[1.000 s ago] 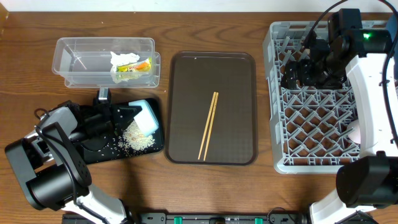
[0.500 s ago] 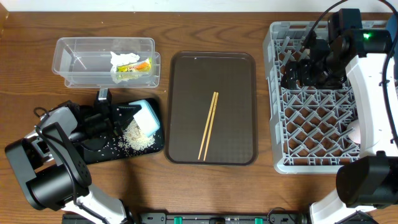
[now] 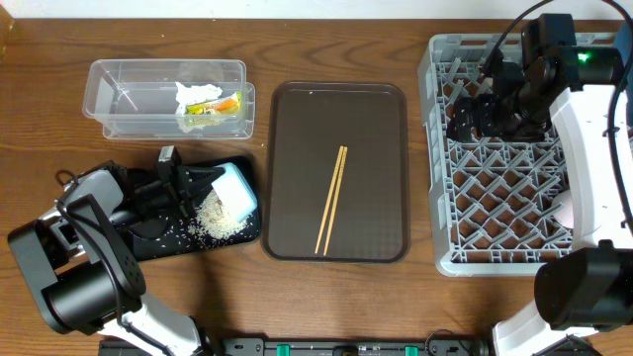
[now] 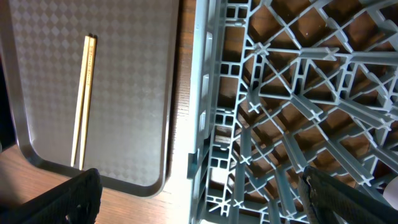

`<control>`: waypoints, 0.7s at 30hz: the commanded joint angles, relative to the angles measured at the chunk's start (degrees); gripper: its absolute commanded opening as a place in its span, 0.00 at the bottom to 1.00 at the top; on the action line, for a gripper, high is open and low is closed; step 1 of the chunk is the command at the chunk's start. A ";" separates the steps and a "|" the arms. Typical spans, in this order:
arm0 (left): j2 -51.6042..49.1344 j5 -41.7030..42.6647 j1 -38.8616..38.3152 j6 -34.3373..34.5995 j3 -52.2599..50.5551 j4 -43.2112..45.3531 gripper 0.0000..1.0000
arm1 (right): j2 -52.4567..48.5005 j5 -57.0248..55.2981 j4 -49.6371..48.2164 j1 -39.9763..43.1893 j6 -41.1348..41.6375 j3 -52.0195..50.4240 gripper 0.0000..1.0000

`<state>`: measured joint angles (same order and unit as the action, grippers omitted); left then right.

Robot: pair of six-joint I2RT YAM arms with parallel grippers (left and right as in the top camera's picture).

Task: Sort waste into correct bins and load items into the dishwasher rack
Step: 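Carry the bowl left and tip the rice onto the black tray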

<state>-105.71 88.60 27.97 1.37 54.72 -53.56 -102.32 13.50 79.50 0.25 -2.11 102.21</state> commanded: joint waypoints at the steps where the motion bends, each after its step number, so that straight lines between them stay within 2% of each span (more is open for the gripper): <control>1: -0.17 1.53 0.26 2.32 -0.35 -0.22 0.06 | 0.00 0.02 0.02 -0.44 -0.33 -0.28 0.99; 4: -0.17 1.44 0.37 2.34 -0.35 0.57 0.06 | 0.00 0.02 0.02 -0.44 -0.31 -0.28 0.99; 6: -0.17 -1.44 0.79 2.47 -0.35 4.46 0.06 | 0.00 0.02 0.02 -0.44 -0.31 -0.28 0.99; 8: -0.17 -7.28 1.40 6.54 -0.35 5.84 0.06 | 0.00 0.02 0.02 -0.44 -0.31 -0.28 0.99; 9: -0.17 -7.45 1.60 8.00 -0.35 5.25 0.06 | 0.00 0.02 0.04 -0.44 -0.31 -0.28 0.99; 11: -0.11 1.62 1.75 1.40 -0.35 4.09 0.06 | 0.00 0.02 0.07 -0.44 -0.31 -0.28 0.99; 13: 0.17 0.81 1.86 -0.87 -0.22 3.87 0.06 | 0.00 0.02 0.07 -0.44 -0.31 -0.28 0.99; 16: 0.15 0.17 2.25 -0.33 -0.22 4.09 0.06 | 0.00 0.02 0.09 -0.44 -0.31 -0.28 0.99; 19: 0.85 1.18 2.25 -5.01 -0.17 4.22 0.06 | 0.00 0.02 0.20 -0.44 -0.31 -0.28 0.99; 21: 0.85 -1.27 2.34 -3.26 -0.17 5.07 0.06 | 0.00 0.02 0.15 -0.44 -0.31 -0.28 0.99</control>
<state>-105.65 87.72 29.82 0.16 54.63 -48.82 -102.32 13.47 79.64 0.25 -2.11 102.21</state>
